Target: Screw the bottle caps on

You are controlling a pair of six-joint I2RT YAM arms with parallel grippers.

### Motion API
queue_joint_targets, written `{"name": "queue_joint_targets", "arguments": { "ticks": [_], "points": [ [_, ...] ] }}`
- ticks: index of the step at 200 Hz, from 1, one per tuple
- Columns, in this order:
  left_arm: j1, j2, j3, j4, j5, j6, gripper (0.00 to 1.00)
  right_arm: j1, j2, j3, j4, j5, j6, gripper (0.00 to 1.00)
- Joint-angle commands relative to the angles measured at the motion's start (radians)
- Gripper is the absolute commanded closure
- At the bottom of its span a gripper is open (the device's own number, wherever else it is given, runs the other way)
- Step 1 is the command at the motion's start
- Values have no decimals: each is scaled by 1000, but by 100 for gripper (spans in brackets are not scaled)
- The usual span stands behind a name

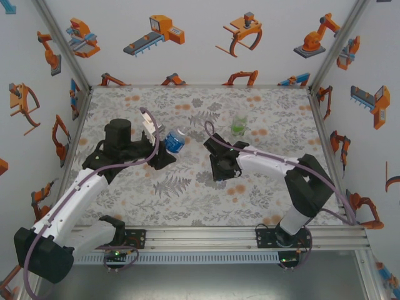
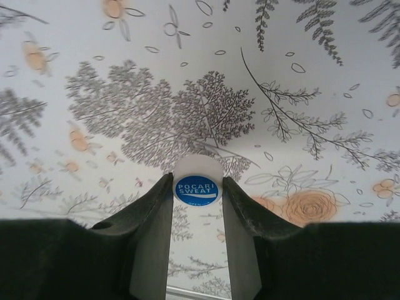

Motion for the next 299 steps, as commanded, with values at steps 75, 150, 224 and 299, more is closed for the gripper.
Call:
{"name": "queue_joint_targets", "arguments": {
  "ticks": [75, 150, 224, 299],
  "points": [
    [-136, 62, 195, -237, 129, 355, 100, 6, -565, -63, 181, -173, -399, 88],
    [-218, 55, 183, -271, 127, 649, 100, 6, -885, -135, 279, -457, -690, 95],
    [-258, 82, 179, -287, 72, 710, 100, 14, -842, -142, 364, -603, -735, 95],
    [-259, 66, 127, -269, 69, 709, 100, 49, -752, -134, 405, -573, -735, 95]
  ]
}}
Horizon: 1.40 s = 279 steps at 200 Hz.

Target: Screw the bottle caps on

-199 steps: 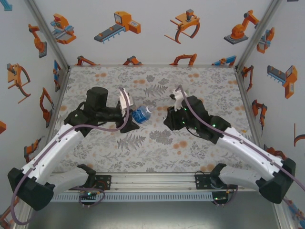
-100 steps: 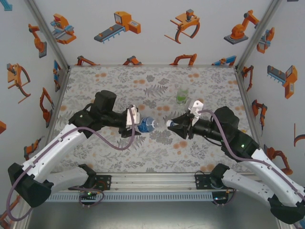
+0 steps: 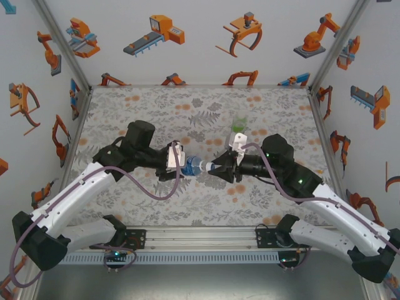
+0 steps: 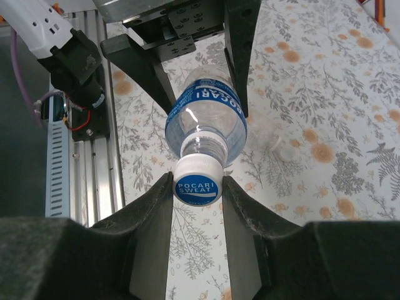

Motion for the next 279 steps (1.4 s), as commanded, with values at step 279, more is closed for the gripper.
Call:
{"name": "queue_joint_targets", "arguments": {
  "ticks": [279],
  "points": [
    [-9, -28, -17, -23, 33, -12, 100, 116, 125, 56, -58, 141, -64, 100]
  ]
}}
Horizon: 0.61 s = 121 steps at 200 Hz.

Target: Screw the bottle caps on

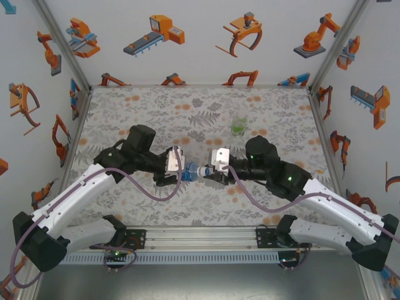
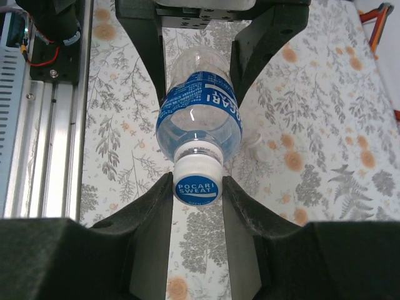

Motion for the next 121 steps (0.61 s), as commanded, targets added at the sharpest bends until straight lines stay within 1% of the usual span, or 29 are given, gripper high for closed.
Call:
{"name": "queue_joint_targets", "arguments": {
  "ticks": [1, 23, 24, 31, 34, 35, 36, 43, 45, 59, 65, 83, 94, 106, 121],
  "points": [
    [-9, -18, 18, 39, 49, -12, 100, 10, 33, 19, 25, 64, 241, 100],
    [-10, -26, 12, 53, 21, -15, 100, 10, 38, -5, 74, 125, 525, 100],
    [-10, -26, 12, 54, 21, -16, 100, 10, 37, -10, 78, 130, 559, 100],
    [-9, -28, 10, 58, 13, -17, 100, 10, 33, -24, 99, 151, 648, 100],
    [-9, -29, 9, 60, 11, -19, 100, 10, 30, -36, 118, 165, 717, 100],
    [-10, -29, 8, 62, 11, -20, 100, 10, 30, -36, 118, 165, 717, 100],
    [-9, -29, 7, 63, 11, -20, 100, 9, 28, -43, 124, 175, 758, 100],
    [-10, -31, 4, 71, 6, -22, 100, 9, 25, -61, 148, 199, 863, 100],
    [-10, -32, 3, 73, 6, -22, 100, 10, 23, -73, 162, 203, 914, 100],
    [-10, -37, -1, 77, 12, -22, 100, 10, 16, -124, 238, 197, 1095, 100],
    [-10, -38, -1, 78, 14, -21, 100, 10, 11, -154, 276, 205, 1198, 100],
    [-10, -42, -4, 83, 20, -21, 100, 8, -4, -220, 354, 238, 1432, 100],
    [-10, -42, -8, 90, 19, -24, 100, 9, -8, -239, 352, 265, 1556, 100],
    [-9, -45, -13, 102, 15, -32, 100, 8, -6, -237, 291, 308, 1705, 100],
    [-10, -44, -15, 110, 18, -35, 100, 7, 4, -254, 292, 312, 1847, 100]
  ]
}}
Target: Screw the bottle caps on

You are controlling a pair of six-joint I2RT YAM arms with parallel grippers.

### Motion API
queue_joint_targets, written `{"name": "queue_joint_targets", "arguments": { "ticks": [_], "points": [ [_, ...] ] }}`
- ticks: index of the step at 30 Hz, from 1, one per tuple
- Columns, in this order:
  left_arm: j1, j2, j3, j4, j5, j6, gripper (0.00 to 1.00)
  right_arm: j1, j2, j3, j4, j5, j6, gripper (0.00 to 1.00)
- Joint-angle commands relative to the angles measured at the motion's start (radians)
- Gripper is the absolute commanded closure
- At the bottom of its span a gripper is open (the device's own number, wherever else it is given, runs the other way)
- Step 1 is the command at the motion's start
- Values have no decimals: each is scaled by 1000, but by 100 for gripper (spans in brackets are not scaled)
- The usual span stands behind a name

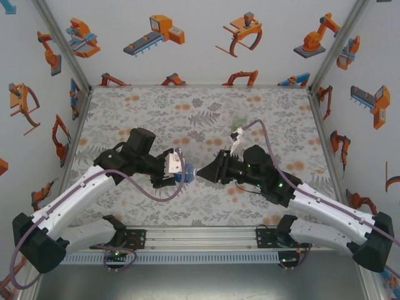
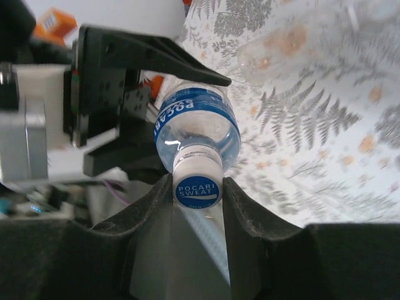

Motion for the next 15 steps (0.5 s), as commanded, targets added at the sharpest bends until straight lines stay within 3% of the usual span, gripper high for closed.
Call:
{"name": "queue_joint_targets", "arguments": {
  "ticks": [1, 4, 7, 15],
  "points": [
    [-12, -28, 18, 140, 115, -26, 100, 8, 26, -36, 26, 39, 444, 100],
    [-11, -29, 19, 140, 123, -26, 100, -13, 52, -43, 34, -1, 546, 100],
    [-11, -30, 15, 143, 118, -28, 100, -14, 65, -1, -3, -3, 524, 99],
    [-13, -34, 7, 149, 101, -28, 100, -26, 85, 86, -109, -31, 378, 72]
  ]
}}
